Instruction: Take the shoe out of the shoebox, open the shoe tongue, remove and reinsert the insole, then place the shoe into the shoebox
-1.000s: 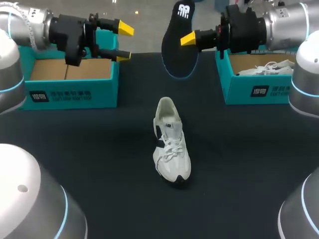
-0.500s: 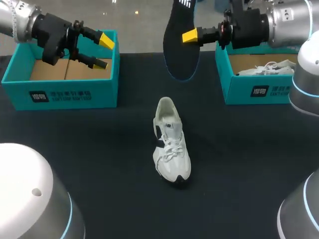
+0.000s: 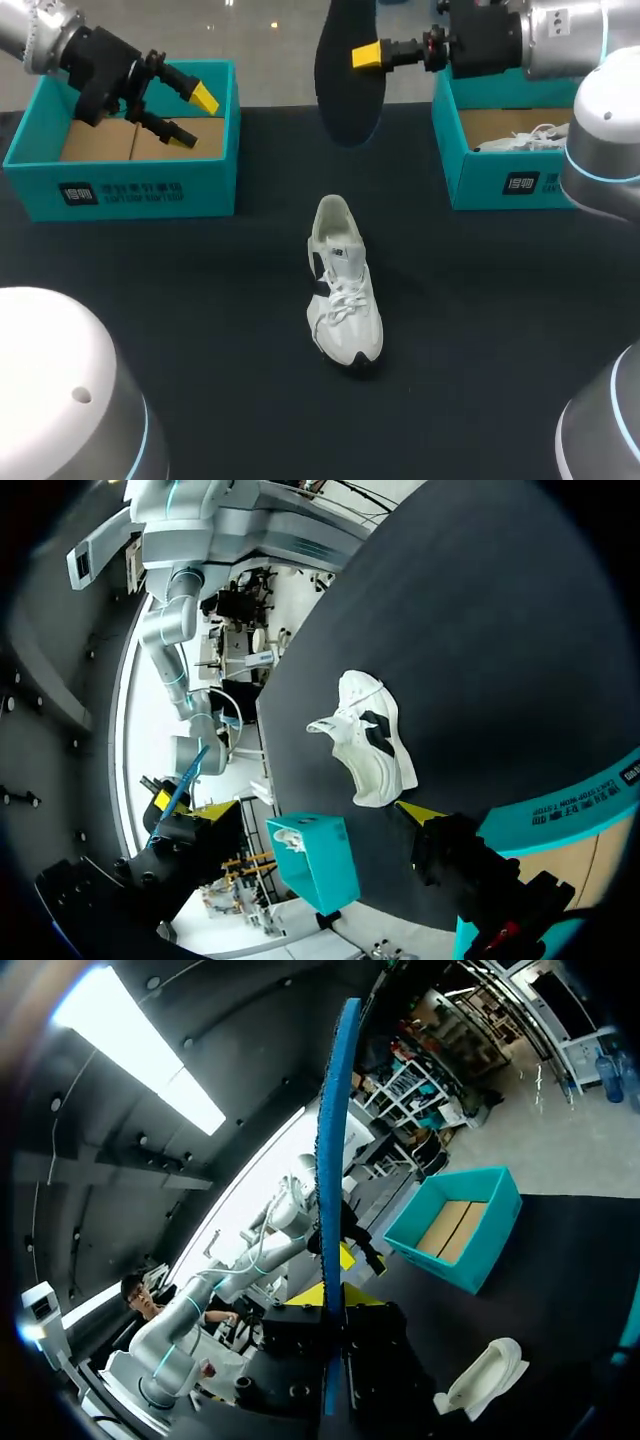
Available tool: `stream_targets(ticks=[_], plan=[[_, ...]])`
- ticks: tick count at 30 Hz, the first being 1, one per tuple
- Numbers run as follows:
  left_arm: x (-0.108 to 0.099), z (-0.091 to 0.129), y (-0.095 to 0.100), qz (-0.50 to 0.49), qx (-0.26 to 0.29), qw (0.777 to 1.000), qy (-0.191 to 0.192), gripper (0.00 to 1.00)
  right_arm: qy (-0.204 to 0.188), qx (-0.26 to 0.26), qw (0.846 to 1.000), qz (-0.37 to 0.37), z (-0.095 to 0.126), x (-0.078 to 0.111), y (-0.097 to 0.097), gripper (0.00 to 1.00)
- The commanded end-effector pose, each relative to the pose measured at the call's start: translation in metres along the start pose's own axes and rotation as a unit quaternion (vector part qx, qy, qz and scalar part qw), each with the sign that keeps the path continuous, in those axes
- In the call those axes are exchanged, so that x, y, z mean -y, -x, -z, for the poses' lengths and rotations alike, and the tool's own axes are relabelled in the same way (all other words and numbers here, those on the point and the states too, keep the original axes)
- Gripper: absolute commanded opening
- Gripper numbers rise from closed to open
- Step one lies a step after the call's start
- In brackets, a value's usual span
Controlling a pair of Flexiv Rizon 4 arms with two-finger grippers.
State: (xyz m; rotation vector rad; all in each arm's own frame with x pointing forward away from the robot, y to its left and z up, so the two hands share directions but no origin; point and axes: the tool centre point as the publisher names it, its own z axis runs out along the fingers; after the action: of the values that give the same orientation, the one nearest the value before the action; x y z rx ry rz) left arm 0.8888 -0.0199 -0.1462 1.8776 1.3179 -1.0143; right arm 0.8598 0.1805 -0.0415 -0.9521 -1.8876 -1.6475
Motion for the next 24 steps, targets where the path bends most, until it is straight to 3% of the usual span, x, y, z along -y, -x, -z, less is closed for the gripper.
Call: stream_targets(ticks=[1, 14, 18, 22, 24], plan=[[-0.002, 0.001, -0.001, 0.012, -0.001, 1.0, -0.003, 1.0, -0.005, 0.005, 1.0, 0.0, -0.013, -0.008, 0.01, 0.0], [-0.002, 0.001, -0.001, 0.012, -0.001, 1.0, -0.003, 1.0, -0.005, 0.005, 1.0, 0.0, -0.013, -0.008, 0.01, 0.0], [-0.002, 0.001, -0.001, 0.012, -0.001, 1.0, -0.003, 1.0, 0.006, -0.001, 1.0, 0.0, -0.026, 0.009, 0.03, 0.0], [-0.002, 0.001, -0.001, 0.012, -0.001, 1.0, -0.003, 1.0, -0.015, 0.025, 0.999, 0.035, -0.038, 0.015, 0.045, 0.0], [-0.002, 0.001, -0.001, 0.012, -0.001, 1.0, -0.003, 1.0, -0.001, 0.02, 0.999, 0.043, -0.042, 0.016, 0.052, 0.0]])
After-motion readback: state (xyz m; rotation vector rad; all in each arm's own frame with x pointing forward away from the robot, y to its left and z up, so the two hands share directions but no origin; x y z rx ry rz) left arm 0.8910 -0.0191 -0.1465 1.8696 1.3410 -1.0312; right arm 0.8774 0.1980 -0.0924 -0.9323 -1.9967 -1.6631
